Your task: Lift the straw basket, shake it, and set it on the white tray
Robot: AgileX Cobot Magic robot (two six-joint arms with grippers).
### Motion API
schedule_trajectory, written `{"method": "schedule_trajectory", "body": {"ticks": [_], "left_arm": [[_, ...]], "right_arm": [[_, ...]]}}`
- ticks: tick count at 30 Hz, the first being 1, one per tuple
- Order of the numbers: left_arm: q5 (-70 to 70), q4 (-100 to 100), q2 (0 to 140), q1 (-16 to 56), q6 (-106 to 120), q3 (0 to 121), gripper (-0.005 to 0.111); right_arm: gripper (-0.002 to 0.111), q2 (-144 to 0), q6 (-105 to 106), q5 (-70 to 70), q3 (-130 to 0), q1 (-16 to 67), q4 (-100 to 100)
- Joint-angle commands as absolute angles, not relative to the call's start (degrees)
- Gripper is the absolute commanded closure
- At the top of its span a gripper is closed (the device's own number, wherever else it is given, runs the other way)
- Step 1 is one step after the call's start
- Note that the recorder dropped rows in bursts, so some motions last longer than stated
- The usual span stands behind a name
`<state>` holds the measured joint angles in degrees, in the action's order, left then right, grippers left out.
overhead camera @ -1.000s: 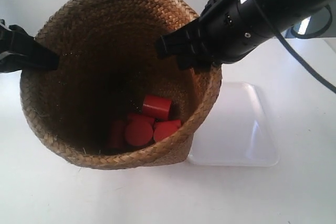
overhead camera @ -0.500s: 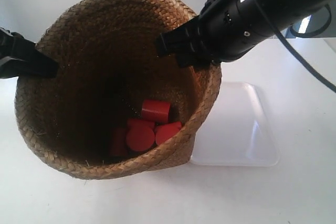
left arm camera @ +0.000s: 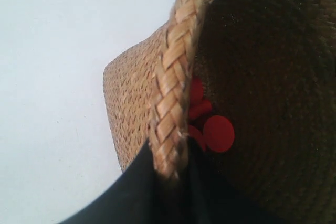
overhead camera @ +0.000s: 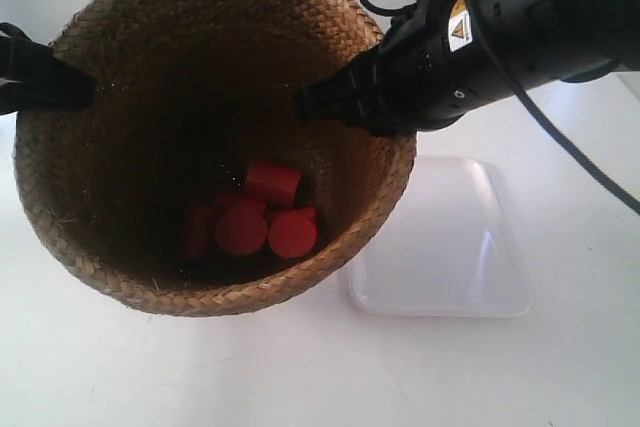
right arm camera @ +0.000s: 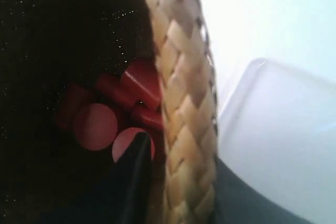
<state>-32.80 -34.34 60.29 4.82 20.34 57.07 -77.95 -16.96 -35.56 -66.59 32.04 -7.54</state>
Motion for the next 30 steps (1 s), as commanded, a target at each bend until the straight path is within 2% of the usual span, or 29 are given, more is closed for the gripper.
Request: {"method": "schedule_trajectory", "body": {"ticks": [1,9,16,30], "left_arm": [[-31.17,-36.56,60.55,5.89,21.28,57.30,0.107],[-33.24,-36.31,61.81,8.68,21.88,57.30,0.107],[-28.28,-35.82,62.39,8.68,21.88,57.30,0.107],[-27.24,-35.48,65.07,8.68,21.88,57.42,0.107]], "right_arm": [[0.108,-77.52,-17.16,-35.71,-66.30,32.44,-9.43],[0.108,-77.52,-17.27,-36.60,-66.17,32.44,-10.39],[0.108,-77.52,-29.22,-36.02,-65.23,31.27,-16.69],[0.108,-78.43,-25.27,-37.21,-65.67,31.00,-16.03]]}}
